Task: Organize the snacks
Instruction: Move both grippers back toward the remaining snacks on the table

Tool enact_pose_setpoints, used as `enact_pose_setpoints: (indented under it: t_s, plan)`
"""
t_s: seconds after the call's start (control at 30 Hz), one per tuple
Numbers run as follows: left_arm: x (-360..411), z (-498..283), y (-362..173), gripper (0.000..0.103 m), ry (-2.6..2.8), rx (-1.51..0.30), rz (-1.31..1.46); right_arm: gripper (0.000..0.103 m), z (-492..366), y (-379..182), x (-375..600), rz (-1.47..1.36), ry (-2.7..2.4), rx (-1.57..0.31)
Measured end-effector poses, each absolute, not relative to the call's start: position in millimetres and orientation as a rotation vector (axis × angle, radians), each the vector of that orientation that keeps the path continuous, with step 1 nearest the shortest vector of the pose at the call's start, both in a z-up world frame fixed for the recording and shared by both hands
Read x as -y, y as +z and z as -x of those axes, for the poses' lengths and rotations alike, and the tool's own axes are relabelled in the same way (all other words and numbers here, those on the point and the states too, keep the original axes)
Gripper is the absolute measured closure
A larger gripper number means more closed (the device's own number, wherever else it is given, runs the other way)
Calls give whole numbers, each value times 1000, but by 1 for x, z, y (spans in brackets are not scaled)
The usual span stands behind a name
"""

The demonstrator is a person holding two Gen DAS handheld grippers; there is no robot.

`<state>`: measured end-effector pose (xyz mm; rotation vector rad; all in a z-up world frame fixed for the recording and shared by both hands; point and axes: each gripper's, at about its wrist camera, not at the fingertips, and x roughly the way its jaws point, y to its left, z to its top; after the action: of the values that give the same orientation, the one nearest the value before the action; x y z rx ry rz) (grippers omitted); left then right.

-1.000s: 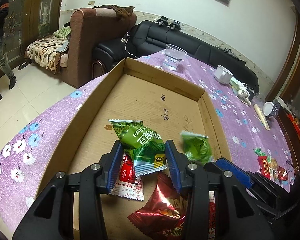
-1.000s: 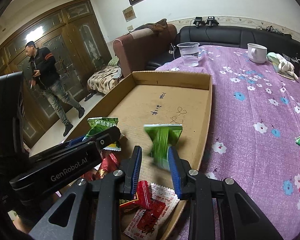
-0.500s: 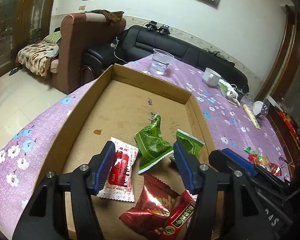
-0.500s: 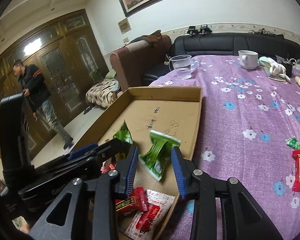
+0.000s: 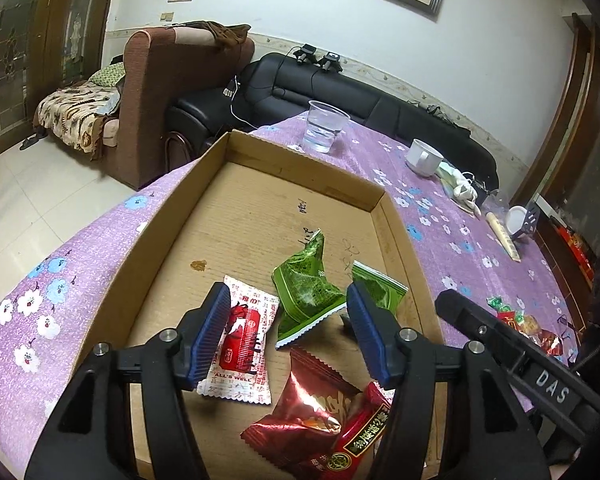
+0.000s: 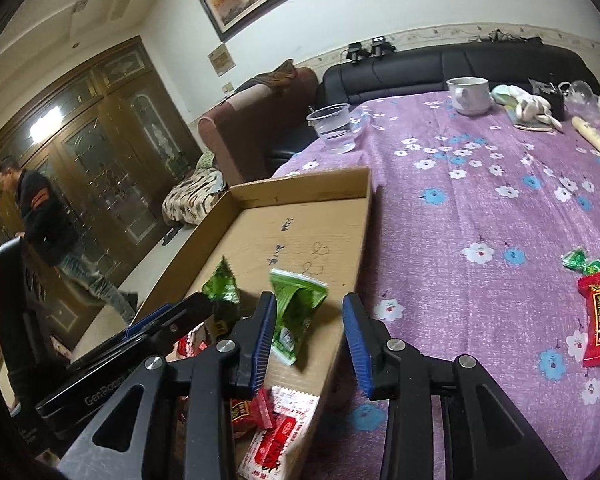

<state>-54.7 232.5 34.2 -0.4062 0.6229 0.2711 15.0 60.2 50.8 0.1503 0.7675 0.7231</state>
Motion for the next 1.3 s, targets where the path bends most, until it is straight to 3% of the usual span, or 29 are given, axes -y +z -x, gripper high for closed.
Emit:
enact_pose_setpoints:
  t_s: [0.47, 0.53, 0.97, 1.17, 1.3]
  plan:
    - [-234, 57, 35, 42, 286, -617, 412, 66, -21, 57, -38, -236, 709, -868]
    - [-231, 52, 34, 42, 282, -644, 390, 62, -21, 61, -28, -239, 718, -874]
    - [-217, 49, 38, 42, 292, -681, 356, 62, -40, 80, 84, -252, 653, -843]
    - [-166, 56, 83, 42, 223, -612, 273, 61, -58, 71, 168, -397, 501, -813]
    - [-117, 36, 99, 42, 87, -659, 212, 62, -70, 61, 198, -473, 453, -854]
